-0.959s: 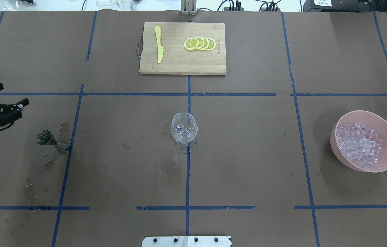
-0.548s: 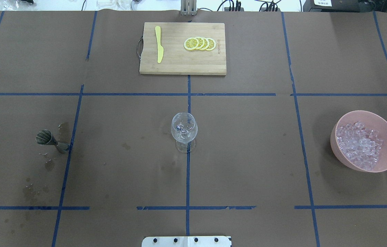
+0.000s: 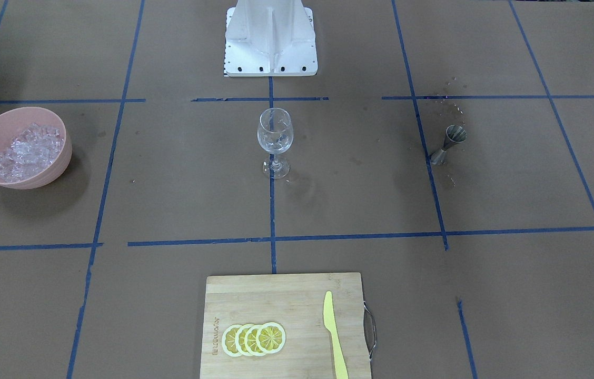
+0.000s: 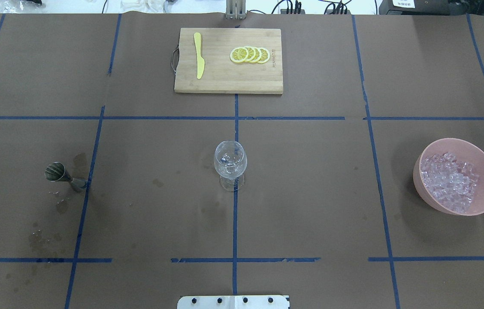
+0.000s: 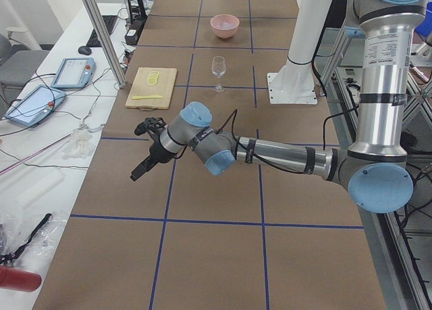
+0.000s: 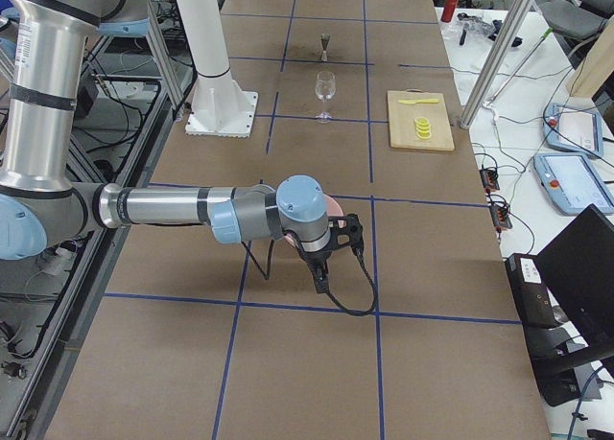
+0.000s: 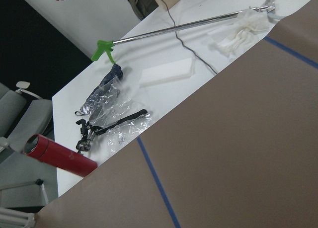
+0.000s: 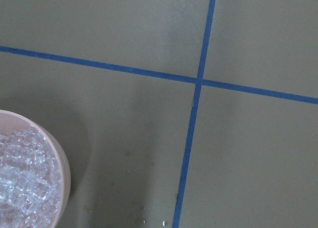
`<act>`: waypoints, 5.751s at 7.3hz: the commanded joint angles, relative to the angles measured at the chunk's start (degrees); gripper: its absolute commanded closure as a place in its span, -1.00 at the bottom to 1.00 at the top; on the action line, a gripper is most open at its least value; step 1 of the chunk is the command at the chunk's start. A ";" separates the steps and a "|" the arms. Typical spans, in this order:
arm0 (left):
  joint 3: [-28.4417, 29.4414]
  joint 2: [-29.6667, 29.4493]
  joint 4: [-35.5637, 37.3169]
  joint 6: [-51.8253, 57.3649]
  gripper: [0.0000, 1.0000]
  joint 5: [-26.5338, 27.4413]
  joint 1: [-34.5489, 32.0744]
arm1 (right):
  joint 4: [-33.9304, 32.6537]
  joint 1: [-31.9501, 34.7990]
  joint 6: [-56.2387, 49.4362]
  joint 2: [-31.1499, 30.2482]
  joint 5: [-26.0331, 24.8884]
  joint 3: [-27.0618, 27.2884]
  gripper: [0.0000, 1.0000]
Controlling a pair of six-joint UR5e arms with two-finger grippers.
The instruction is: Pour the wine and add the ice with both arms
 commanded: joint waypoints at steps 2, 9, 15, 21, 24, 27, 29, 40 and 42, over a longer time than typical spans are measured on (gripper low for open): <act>-0.32 -3.15 32.54 0.60 -1.00 -16.66 -3.84 | 0.00 0.00 -0.07 0.05 0.03 -0.16 -1.00; -1.38 2.12 33.57 11.32 -1.00 -22.80 -4.46 | 0.17 -2.18 8.84 0.66 2.05 5.34 -1.00; -1.37 1.85 33.22 11.06 -1.00 -22.80 -4.29 | 30.35 -29.57 57.87 -2.92 -16.01 7.93 -0.96; -1.73 1.59 33.13 11.06 -1.00 -23.41 -4.20 | 33.04 -45.53 67.17 -7.59 -33.28 7.75 -0.74; -1.20 1.33 33.04 11.15 -1.00 -23.41 -4.20 | 33.04 -48.25 67.52 -7.51 -33.54 7.31 -0.58; -1.02 1.24 33.04 11.15 -1.00 -23.41 -4.20 | 33.04 -48.61 67.17 -7.16 -33.63 6.09 -0.46; -0.94 1.15 33.04 11.15 -1.00 -23.41 -4.20 | 33.04 -48.69 66.99 -6.89 -33.63 5.20 -0.25; -1.73 2.20 33.66 19.44 -1.00 -22.97 -4.64 | 14.84 -48.77 66.46 11.94 -28.36 15.30 1.00; -1.81 2.29 36.28 21.25 -1.00 -23.06 -4.73 | -6.75 -51.57 66.55 29.84 -29.23 15.57 1.00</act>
